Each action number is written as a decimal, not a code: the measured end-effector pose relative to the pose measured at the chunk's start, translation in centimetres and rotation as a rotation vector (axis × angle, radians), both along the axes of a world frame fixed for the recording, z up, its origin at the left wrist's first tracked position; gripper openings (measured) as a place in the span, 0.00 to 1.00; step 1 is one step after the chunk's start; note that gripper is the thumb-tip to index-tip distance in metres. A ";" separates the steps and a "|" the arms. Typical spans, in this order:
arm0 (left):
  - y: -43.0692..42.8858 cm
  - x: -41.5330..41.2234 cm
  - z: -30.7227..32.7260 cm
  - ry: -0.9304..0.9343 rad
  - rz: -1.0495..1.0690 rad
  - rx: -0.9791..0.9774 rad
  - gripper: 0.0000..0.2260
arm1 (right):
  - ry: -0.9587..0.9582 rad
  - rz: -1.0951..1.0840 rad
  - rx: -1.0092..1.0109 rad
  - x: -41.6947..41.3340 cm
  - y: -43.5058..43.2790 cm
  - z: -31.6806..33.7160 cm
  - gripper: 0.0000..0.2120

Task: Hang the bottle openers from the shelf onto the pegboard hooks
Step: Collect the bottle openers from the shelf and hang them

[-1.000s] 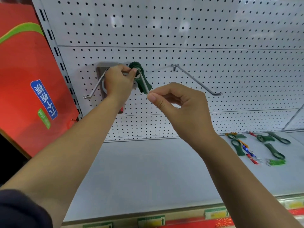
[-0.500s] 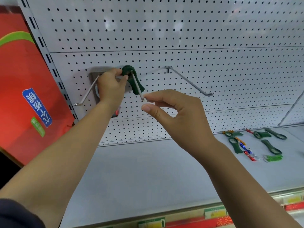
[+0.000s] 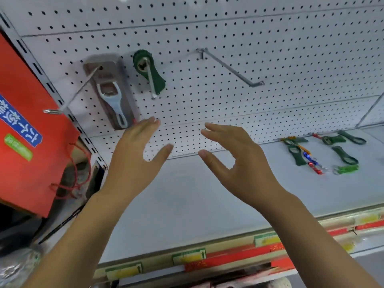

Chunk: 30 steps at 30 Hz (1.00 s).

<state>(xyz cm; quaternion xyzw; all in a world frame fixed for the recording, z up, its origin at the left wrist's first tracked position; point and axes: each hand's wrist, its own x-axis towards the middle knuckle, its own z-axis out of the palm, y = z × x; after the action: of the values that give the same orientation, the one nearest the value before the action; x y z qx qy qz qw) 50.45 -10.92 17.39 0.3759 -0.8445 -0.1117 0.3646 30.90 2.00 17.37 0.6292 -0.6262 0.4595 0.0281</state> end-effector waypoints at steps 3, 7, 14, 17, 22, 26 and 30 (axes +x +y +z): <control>2.1 -0.9 -2.0 -0.081 -0.053 0.023 0.26 | -0.009 -0.046 0.077 -1.8 1.1 -2.0 0.20; 5.1 -4.4 -4.4 -0.164 -0.097 0.140 0.28 | -0.063 -0.117 0.182 -5.1 3.3 -5.1 0.20; 9.7 -15.0 -8.0 -0.226 -0.171 0.308 0.28 | -0.143 -0.257 0.405 -14.1 7.1 -10.3 0.20; 10.8 -20.2 -9.1 -0.293 -0.190 0.347 0.28 | -0.166 -0.319 0.480 -19.4 8.9 -11.7 0.20; 11.9 -28.6 -11.3 -0.385 -0.218 0.378 0.28 | -0.233 -0.413 0.514 -28.6 12.3 -13.8 0.18; 13.1 -34.9 -13.0 -0.394 -0.229 0.421 0.28 | -0.224 -0.501 0.606 -36.0 14.3 -15.0 0.16; 13.8 -40.4 -14.9 -0.409 -0.185 0.497 0.29 | -0.291 -0.593 0.668 -42.5 15.2 -16.4 0.15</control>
<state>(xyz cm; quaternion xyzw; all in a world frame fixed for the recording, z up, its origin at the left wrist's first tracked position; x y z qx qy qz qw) 10.02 2.88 2.50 0.3896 -0.8778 -0.2690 0.0730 -11.58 17.24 0.96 0.3267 -0.8900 0.2885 -0.1338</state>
